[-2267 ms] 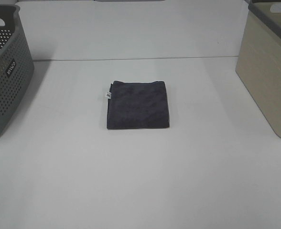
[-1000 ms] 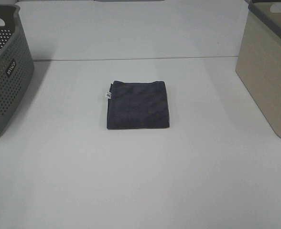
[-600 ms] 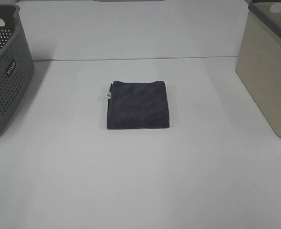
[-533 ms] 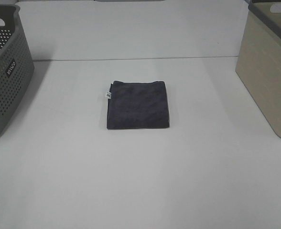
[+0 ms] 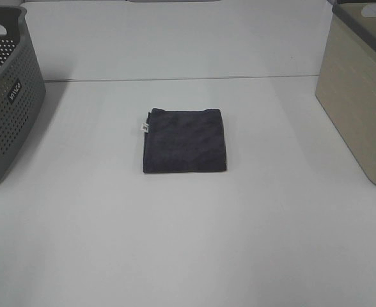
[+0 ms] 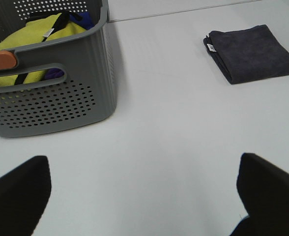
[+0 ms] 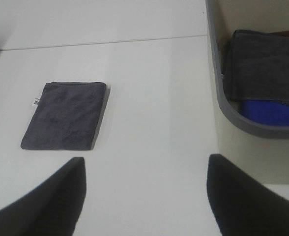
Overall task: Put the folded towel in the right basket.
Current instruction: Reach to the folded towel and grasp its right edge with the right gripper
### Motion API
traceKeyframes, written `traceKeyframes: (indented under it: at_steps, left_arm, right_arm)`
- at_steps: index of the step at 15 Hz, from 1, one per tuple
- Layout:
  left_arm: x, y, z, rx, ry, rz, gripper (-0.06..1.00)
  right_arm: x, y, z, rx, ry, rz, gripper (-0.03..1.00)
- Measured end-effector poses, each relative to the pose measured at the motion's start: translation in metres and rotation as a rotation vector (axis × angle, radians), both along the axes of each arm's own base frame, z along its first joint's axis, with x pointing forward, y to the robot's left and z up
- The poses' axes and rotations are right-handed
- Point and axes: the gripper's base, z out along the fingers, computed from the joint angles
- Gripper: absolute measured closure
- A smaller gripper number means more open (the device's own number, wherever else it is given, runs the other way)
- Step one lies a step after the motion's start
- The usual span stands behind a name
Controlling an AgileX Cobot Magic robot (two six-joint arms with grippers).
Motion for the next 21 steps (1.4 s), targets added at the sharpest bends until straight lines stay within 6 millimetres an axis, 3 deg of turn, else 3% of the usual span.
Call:
traceKeyframes:
  at_steps: [1,6,7,9,13,15,20,21]
  left_arm:
    - [0.000,0.000,0.000,0.000,0.000,0.000,-0.03]
    - [0.000,0.000,0.000,0.000,0.000,0.000,-0.03]
    - [0.000,0.000,0.000,0.000,0.000,0.000,-0.03]
    - [0.000,0.000,0.000,0.000,0.000,0.000,-0.03]
    - [0.000,0.000,0.000,0.000,0.000,0.000,-0.03]
    - [0.000,0.000,0.000,0.000,0.000,0.000,-0.03]
    - [0.000,0.000,0.000,0.000,0.000,0.000,-0.03]
    - [0.000,0.000,0.000,0.000,0.000,0.000,-0.03]
  right_arm:
    - [0.011,0.001,0.003,0.007,0.017,0.006,0.30]
    - [0.114,0.007,0.013,0.026,0.172,0.118,0.30]
    - [0.149,0.012,0.007,0.041,0.215,0.149,0.30]
    - [0.173,0.025,-0.004,0.018,0.252,0.196,0.30]
    - [0.222,0.083,-0.063,-0.011,0.411,0.343,0.30]
    - [0.242,0.102,-0.096,0.008,0.498,0.378,0.30]
    - [0.290,0.120,-0.181,0.081,0.716,0.409,0.30]
    - [0.295,0.122,-0.186,0.088,0.725,0.411,0.30]
